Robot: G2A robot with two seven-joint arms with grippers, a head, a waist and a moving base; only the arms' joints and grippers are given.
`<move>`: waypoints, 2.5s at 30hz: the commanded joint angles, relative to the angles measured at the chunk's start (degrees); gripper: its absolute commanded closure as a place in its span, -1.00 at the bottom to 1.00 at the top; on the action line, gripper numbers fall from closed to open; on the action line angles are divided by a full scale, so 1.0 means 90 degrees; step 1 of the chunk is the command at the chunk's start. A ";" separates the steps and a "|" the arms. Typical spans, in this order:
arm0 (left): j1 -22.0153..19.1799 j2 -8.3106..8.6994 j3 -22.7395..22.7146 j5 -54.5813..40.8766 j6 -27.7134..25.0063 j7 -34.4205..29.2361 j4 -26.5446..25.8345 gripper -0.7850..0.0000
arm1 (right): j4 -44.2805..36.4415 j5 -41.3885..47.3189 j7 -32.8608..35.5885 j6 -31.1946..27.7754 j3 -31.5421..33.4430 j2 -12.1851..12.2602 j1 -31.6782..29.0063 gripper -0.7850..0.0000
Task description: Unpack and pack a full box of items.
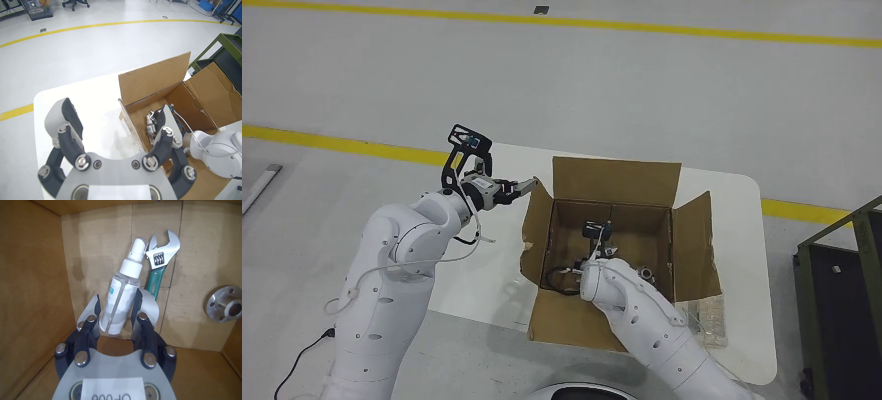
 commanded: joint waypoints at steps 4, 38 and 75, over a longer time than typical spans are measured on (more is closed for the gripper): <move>0.0000 0.0000 0.0000 0.0000 0.0000 0.0000 0.0000 -1.00 | 0.0088 0.0066 -0.0007 0.0034 0.0063 -0.0037 0.0024 -0.47; 0.0000 0.0000 0.0000 0.0000 0.0000 0.0000 0.0000 -1.00 | 0.0307 0.0149 -0.0344 -0.0412 0.0240 -0.0224 0.0163 1.00; 0.0000 0.0000 0.0000 0.0000 0.0000 0.0000 0.0000 -1.00 | -0.4895 -0.2447 -0.0828 -0.2757 0.1962 0.0549 -0.2415 1.00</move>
